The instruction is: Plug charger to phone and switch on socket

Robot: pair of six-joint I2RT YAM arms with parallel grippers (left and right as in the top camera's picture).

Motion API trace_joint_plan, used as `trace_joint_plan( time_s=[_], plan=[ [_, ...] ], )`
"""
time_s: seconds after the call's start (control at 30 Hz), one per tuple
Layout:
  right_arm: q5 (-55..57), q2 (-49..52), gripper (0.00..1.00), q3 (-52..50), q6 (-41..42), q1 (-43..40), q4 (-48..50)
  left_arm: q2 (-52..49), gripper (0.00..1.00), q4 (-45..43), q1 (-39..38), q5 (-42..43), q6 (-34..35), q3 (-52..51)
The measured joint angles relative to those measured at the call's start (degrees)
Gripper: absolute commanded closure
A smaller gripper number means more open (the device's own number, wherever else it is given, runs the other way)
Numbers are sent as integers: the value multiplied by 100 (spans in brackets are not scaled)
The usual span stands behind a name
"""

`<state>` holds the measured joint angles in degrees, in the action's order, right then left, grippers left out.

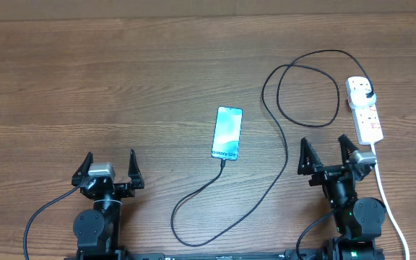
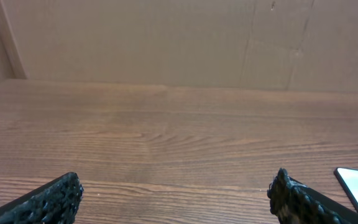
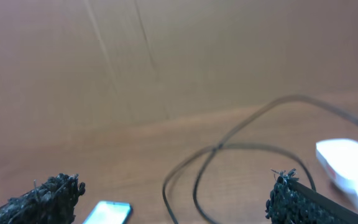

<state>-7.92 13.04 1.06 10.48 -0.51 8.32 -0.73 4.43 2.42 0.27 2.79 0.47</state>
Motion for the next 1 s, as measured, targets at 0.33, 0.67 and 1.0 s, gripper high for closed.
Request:
trace_joint_plan(
  time_s=[0.33, 0.67, 1.0],
  plan=[
    [90, -538, 0, 0, -197, 17, -1272, 0, 0, 0, 0, 0, 0, 0],
    [44, -706, 0, 0, -586, 17, -1283, -2, 0, 0, 0, 0, 0, 0],
    [-481, -1235, 0, 0, -1226, 17, -1224, 0, 0, 0, 0, 0, -2, 0]
  ],
)
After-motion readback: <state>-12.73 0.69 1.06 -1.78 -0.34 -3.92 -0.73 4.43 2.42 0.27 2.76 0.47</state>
